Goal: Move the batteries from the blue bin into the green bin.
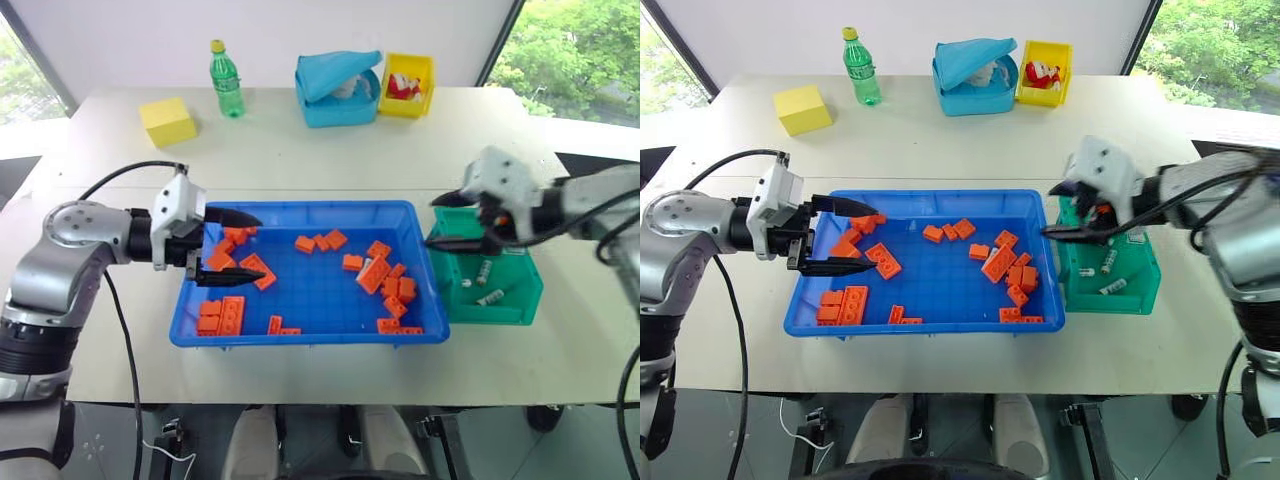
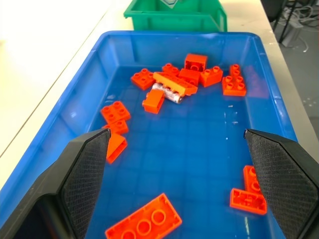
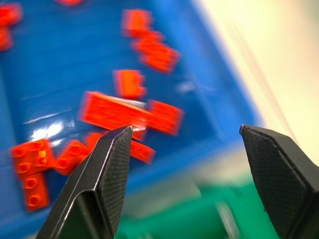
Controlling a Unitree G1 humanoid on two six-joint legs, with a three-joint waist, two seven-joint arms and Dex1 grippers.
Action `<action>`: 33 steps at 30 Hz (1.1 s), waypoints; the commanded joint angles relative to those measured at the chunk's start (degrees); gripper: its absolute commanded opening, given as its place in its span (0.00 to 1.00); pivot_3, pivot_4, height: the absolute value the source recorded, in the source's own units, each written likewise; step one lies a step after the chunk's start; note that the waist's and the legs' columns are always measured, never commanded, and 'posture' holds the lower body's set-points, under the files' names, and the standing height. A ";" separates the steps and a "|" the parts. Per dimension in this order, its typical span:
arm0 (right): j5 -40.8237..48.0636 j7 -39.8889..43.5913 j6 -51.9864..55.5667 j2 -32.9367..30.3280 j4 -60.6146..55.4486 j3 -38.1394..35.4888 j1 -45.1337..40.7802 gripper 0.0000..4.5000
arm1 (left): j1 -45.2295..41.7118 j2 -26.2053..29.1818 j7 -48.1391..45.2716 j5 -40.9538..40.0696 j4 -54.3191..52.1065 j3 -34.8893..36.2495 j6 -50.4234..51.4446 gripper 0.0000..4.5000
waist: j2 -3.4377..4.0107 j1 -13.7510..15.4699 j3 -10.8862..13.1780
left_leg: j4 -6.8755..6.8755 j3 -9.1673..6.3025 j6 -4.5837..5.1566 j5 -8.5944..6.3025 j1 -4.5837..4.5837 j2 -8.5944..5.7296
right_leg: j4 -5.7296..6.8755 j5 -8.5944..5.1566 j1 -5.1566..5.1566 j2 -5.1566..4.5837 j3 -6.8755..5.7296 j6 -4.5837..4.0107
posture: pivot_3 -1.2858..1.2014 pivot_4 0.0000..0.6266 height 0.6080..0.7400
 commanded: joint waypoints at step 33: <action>-17.93 11.25 -20.57 16.90 14.88 11.54 -7.18 0.99 | 6.41 2.97 5.60 -2.97 -8.51 6.43 3.12 1.00 | 0.01 -0.07 0.00 | 0.10 0.01 -0.01 0.01 0.00 0.01 | 0.14 0.02 -0.01 0.00 -0.05 -0.01 | 0.52 0.24 0.97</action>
